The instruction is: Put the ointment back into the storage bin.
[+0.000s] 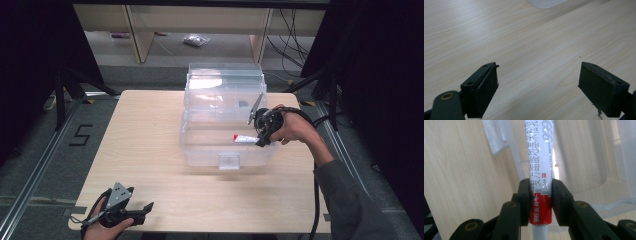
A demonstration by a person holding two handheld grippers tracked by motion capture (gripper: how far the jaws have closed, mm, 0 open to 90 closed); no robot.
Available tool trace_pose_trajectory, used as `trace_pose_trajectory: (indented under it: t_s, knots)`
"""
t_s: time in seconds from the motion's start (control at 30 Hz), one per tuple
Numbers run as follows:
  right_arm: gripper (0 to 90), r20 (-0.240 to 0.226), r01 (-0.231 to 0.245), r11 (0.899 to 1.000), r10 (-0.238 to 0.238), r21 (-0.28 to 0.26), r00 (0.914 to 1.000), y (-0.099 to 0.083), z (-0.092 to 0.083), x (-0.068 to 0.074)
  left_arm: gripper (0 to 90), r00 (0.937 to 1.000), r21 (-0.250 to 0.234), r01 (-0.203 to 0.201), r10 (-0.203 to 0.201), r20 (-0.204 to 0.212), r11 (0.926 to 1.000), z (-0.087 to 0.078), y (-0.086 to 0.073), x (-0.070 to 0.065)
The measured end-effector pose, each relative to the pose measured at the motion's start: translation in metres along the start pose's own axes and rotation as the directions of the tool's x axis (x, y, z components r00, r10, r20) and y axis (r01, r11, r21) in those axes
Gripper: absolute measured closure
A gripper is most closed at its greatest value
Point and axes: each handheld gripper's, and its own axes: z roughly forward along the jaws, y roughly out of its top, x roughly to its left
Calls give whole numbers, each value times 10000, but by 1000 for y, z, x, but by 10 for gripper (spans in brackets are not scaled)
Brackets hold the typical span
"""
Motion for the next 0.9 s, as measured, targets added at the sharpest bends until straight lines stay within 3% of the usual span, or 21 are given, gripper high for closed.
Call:
trace_pose_trajectory:
  t_s: [0.27,0.43,0.47,0.5,0.87,0.9]
  knots:
    - [711,-82,-7,9997,9,245,10000,1,11,-8,152,9998,-183,183,-183,12,9997,1,0,-1]
    - [710,-264,155,9997,-149,201,9995,1,23,-14,152,10000,-20,-31,31,-12,10000,0,0,0]
    - [711,-345,-209,9992,221,343,9992,1,24,-12,152,10000,55,-93,93,19,9999,0,0,1]
    - [710,-362,32,9996,-23,269,9993,1,27,-15,152,9999,-133,153,-153,-18,9998,1,0,-1]
    - [710,-465,-146,9989,167,455,9988,-1,37,-17,152,9999,-152,145,-145,-12,9998,1,-1,-1]
    - [710,-601,251,9993,-235,265,9979,-1,40,-20,152,9999,-15,87,-87,-76,10000,0,0,-1]
